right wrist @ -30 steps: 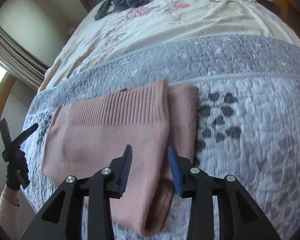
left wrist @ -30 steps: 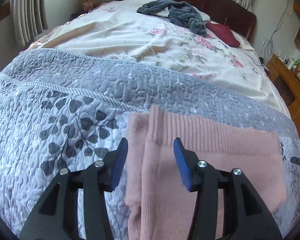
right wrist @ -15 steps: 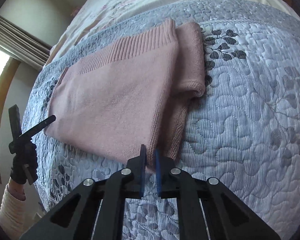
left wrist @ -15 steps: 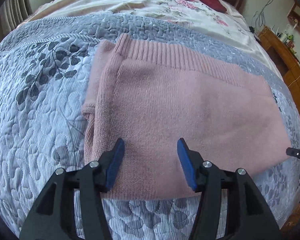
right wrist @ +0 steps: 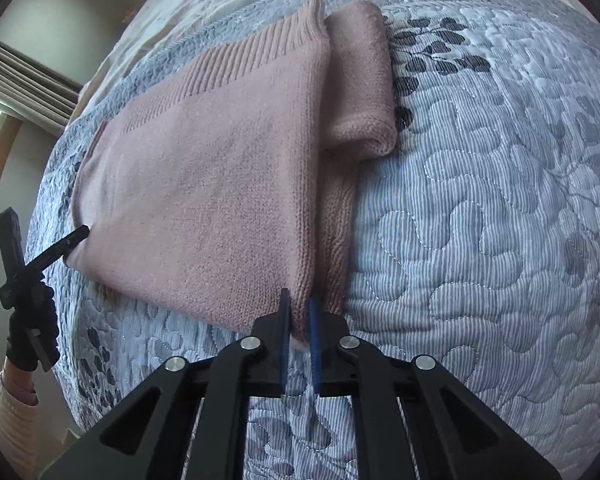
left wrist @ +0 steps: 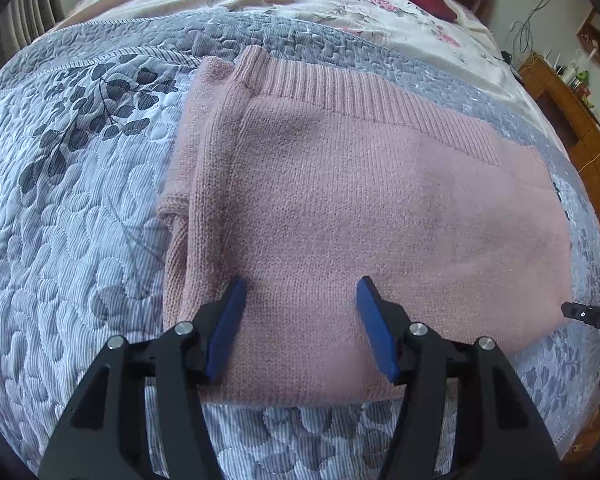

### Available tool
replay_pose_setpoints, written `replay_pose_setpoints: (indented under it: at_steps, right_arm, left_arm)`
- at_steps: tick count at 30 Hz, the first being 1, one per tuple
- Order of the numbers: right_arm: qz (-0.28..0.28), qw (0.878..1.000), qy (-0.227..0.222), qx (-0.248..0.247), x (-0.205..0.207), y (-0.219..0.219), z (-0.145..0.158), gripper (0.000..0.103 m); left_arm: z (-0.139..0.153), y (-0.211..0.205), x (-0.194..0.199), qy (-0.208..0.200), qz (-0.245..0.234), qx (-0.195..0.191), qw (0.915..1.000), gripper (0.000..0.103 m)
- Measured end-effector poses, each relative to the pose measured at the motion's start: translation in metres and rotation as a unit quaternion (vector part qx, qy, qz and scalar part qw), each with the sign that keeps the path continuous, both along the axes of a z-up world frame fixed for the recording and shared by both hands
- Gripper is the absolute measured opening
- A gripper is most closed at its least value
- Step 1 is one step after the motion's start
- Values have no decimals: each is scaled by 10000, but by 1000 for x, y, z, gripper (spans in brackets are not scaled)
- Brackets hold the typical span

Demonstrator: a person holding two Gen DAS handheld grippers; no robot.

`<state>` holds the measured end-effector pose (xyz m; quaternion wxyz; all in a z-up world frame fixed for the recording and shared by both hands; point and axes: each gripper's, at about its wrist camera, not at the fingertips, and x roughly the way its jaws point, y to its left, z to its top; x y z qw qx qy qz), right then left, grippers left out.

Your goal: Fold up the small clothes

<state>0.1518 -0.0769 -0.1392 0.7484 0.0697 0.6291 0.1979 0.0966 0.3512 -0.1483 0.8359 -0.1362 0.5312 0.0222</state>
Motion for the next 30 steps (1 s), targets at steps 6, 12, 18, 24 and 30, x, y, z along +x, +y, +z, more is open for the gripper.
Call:
replay_pose_setpoints:
  at_steps: [6,12,18,24,30]
  right_arm:
    - [-188,9990,-265,309,12,-18,32,56]
    - [-547,9955,-188,745,52,-42,39,66]
    - [-613,9926,142,1036,86,-42,13,69]
    - [-725,9866,273,1435,99,-39,-9,70]
    - [-684,9866,163,1471,109,-21,-14,52]
  left_arm:
    - [16,-4,8,-21,-4,-110,9999,60]
    - [32,-16,31,-189,-72,-216,9996,61]
    - [26,-29,53,-146,-176,-265,9994,61]
    - [10,-29,63,-18,-214,-259,9994,62]
    - [3,-28,63,-37,-296,-268,9992,62]
